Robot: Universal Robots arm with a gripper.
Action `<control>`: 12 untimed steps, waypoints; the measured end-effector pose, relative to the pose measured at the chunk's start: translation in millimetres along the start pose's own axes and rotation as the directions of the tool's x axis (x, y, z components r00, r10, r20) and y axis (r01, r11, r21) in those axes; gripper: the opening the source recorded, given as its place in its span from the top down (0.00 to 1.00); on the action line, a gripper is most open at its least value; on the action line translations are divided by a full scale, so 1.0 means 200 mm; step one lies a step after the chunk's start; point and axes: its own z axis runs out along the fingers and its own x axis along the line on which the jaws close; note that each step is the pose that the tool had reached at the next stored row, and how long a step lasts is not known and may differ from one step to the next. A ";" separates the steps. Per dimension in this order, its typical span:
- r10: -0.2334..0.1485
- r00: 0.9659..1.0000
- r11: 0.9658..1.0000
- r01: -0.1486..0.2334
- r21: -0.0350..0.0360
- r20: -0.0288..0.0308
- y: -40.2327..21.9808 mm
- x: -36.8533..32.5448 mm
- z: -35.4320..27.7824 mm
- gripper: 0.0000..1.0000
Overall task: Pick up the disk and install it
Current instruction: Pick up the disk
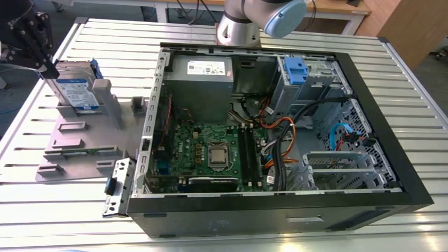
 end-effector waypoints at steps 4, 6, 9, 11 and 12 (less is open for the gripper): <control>-0.014 1.000 1.000 0.014 0.000 0.000 0.000 0.000 0.000 0.89; -0.021 1.000 1.000 0.021 0.000 0.001 0.000 0.000 0.000 0.89; -0.031 1.000 1.000 0.031 -0.001 0.001 0.000 0.000 0.000 0.89; -0.037 0.999 0.999 0.037 -0.001 0.001 0.000 0.000 0.000 0.89; -0.041 0.999 0.999 0.041 -0.001 0.001 0.000 0.000 0.000 0.89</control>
